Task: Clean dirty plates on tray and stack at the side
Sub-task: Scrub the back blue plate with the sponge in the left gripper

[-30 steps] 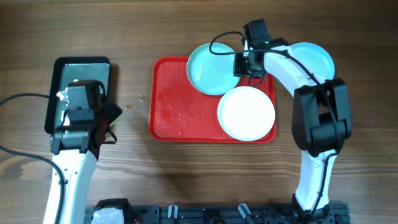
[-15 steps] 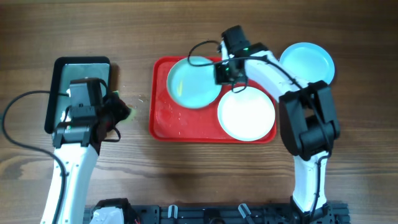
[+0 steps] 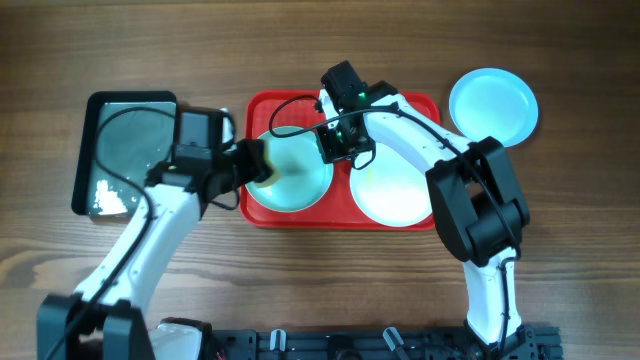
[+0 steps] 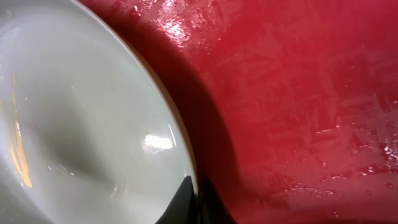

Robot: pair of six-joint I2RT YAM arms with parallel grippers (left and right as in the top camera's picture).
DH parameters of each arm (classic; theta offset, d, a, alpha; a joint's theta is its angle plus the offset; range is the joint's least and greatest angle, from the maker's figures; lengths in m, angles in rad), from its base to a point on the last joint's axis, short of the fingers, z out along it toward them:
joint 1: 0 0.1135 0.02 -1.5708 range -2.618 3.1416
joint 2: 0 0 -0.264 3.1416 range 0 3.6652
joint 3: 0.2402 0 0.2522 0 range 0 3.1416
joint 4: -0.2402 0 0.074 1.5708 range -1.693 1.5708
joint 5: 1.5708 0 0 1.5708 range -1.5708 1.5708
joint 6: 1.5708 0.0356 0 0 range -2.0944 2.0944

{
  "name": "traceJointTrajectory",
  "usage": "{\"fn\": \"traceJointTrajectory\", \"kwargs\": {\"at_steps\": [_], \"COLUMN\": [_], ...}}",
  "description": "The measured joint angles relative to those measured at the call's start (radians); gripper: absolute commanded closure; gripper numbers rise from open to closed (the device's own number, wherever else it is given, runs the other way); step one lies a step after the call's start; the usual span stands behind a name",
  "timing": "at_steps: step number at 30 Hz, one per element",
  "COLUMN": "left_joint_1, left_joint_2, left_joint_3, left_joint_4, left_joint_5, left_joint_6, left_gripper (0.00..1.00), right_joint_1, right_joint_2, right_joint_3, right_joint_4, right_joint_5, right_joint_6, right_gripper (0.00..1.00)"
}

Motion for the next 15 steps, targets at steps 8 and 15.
{"fn": "traceJointTrajectory", "kwargs": {"at_steps": [8,15], "left_joint_1": [-0.060,-0.060], "left_joint_2": [0.192,0.305], "left_joint_3": [-0.002,-0.002], "left_joint_4": [0.139,0.265], "left_joint_5": [0.011,0.010], "left_joint_6": [-0.016,-0.039], "left_gripper": [0.96,0.96], "right_joint_1": [0.000,0.000], "right_joint_2": [0.000,0.000], "right_joint_3": [0.000,0.000], "right_joint_4": [0.006,0.019], "right_joint_5": [-0.007,-0.006], "right_joint_6": [-0.007,-0.007], "right_gripper": [0.96,0.96]}}
